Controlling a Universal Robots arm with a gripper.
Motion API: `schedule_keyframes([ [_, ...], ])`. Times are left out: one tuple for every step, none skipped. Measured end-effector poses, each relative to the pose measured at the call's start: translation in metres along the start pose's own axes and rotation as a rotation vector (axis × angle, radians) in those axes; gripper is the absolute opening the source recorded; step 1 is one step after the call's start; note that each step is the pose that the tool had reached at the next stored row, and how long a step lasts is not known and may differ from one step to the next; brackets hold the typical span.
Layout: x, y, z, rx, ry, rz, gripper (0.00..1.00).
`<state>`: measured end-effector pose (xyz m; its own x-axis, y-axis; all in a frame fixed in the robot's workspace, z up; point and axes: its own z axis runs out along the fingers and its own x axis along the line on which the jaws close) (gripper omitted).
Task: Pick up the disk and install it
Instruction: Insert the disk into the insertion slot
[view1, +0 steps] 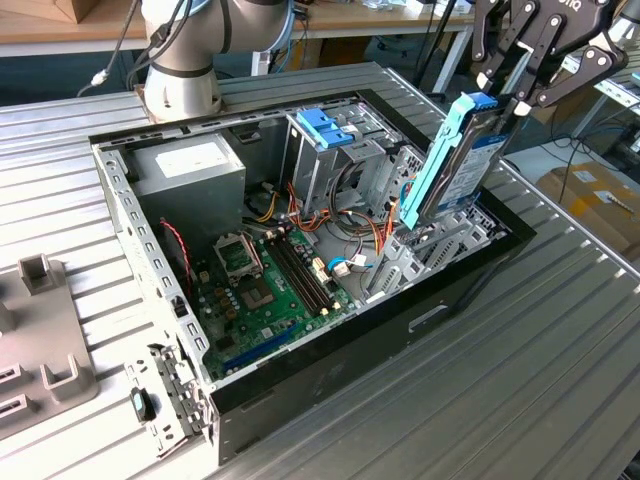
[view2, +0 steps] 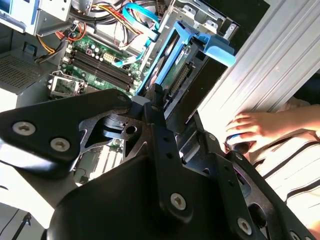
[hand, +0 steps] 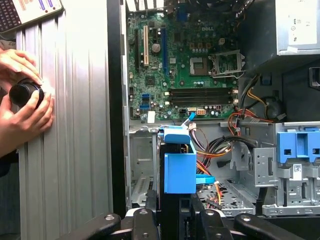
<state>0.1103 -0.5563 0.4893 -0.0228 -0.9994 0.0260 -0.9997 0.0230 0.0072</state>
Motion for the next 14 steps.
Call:
schedule_keyframes([
  [0.0,0.0,0.0,0.0,0.0,0.0,0.35],
  [-0.0001,0.0,0.0,0.0,0.0001,0.0,0.35],
  [-0.0001,-0.0006,0.0002,0.0,0.0001,0.0,0.35],
  [-0.0004,-0.0021,0.0005,0.0,0.0002,0.0,0.35],
  [-0.0005,-0.0031,0.0016,0.0,0.0004,0.0,0.35],
  [-0.0007,-0.0038,0.0037,0.0,0.0008,0.0,0.35],
  [-0.0009,-0.0044,0.006,0.0001,0.0011,0.0,0.35],
  [-0.0009,-0.0048,0.007,0.0,0.0014,0.0,0.35],
  [-0.0011,-0.0054,0.0079,0.0001,0.0022,0.0,0.35],
  [-0.0011,-0.0061,0.0089,0.0001,0.0034,0.0,0.35],
  [-0.0012,-0.0068,0.0094,0.0001,0.0043,0.0,0.35],
  [-0.0012,-0.0078,0.01,0.0001,0.005,0.0,0.35],
  [-0.0012,-0.0086,0.0104,0.0001,0.0054,0.0,0.35],
  [-0.0012,-0.009,0.0117,0.0001,0.0057,0.0,0.35],
])
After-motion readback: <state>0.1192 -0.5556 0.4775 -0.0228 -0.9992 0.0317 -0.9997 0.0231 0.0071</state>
